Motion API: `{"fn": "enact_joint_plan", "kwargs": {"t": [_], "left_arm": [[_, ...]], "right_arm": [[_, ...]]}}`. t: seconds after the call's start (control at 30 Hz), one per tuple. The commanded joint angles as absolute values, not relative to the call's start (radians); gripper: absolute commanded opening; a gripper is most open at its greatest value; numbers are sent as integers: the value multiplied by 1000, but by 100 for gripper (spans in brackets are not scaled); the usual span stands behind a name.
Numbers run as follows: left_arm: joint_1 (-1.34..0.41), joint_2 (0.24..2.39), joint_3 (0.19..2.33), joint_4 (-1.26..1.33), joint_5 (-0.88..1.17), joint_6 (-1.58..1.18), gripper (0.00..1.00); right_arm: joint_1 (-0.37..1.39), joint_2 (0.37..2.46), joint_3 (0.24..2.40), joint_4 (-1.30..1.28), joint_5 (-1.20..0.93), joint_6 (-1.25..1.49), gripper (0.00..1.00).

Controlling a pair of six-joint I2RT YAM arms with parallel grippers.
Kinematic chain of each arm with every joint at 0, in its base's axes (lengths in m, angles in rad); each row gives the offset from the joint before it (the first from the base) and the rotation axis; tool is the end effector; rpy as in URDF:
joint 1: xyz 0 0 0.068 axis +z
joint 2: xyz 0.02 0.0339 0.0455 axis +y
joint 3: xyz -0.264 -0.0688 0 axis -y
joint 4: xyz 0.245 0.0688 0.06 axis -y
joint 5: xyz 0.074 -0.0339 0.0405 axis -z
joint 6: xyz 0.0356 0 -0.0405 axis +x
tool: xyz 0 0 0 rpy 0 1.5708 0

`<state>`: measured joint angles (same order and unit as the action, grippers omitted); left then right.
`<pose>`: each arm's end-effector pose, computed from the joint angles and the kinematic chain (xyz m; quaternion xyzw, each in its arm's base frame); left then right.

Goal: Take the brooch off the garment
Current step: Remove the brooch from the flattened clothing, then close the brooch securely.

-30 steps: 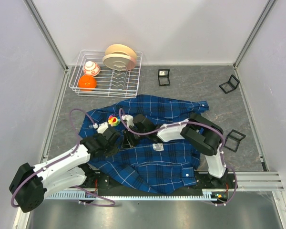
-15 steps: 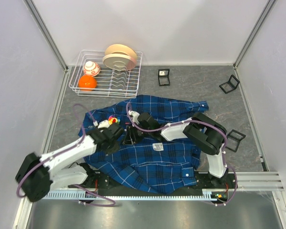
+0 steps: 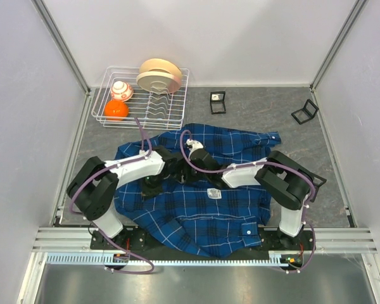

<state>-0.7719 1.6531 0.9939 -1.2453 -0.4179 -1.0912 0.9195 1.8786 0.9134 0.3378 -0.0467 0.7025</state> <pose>0.1801 -0.1551 0.1733 -0.1193 0.9579 0.2524 0.0672 0.2275 0.3012 0.1335 -0.1070 0.8842 0.3437 0.2978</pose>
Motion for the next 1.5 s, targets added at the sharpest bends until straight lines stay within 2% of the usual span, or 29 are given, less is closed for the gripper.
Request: {"fn": "enact_joint_plan", "kwargs": {"t": [0.0, 0.23, 0.27, 0.37, 0.43, 0.5, 0.6, 0.73, 0.87, 1.0, 1.17, 1.47], "left_arm": [[-785, 1554, 1014, -1313, -485, -1074, 2], [-787, 1223, 983, -1057, -336, -895, 2], [-785, 1169, 976, -1019, -262, -862, 2], [-787, 1033, 924, -835, -78, -735, 2], [-779, 962, 870, -690, -5, -643, 2], [-750, 873, 835, -593, 186, -551, 2], [-717, 842, 839, -482, 405, -464, 2], [-681, 857, 845, -365, 684, -407, 2], [-638, 902, 864, -321, 966, -351, 2], [-598, 939, 893, -350, 1049, -278, 2], [-591, 971, 882, -350, 1141, -252, 2], [-561, 973, 882, -413, 1121, -190, 2]], "right_arm": [[891, 1867, 827, 288, 17, 710, 45], [865, 1826, 827, 373, -205, 617, 48], [853, 1794, 837, 355, -234, 606, 49], [838, 1677, 854, 273, -284, 537, 57], [827, 1613, 882, 119, -279, 491, 62], [815, 1510, 884, 2, -272, 419, 67], [801, 1366, 822, -60, -333, 335, 74], [801, 1182, 747, -39, -578, 262, 73], [801, 999, 666, -8, -650, 262, 72], [799, 973, 707, -35, -699, 253, 65], [801, 1003, 779, -41, -716, 262, 66], [792, 1019, 883, -57, -759, 331, 68]]}}
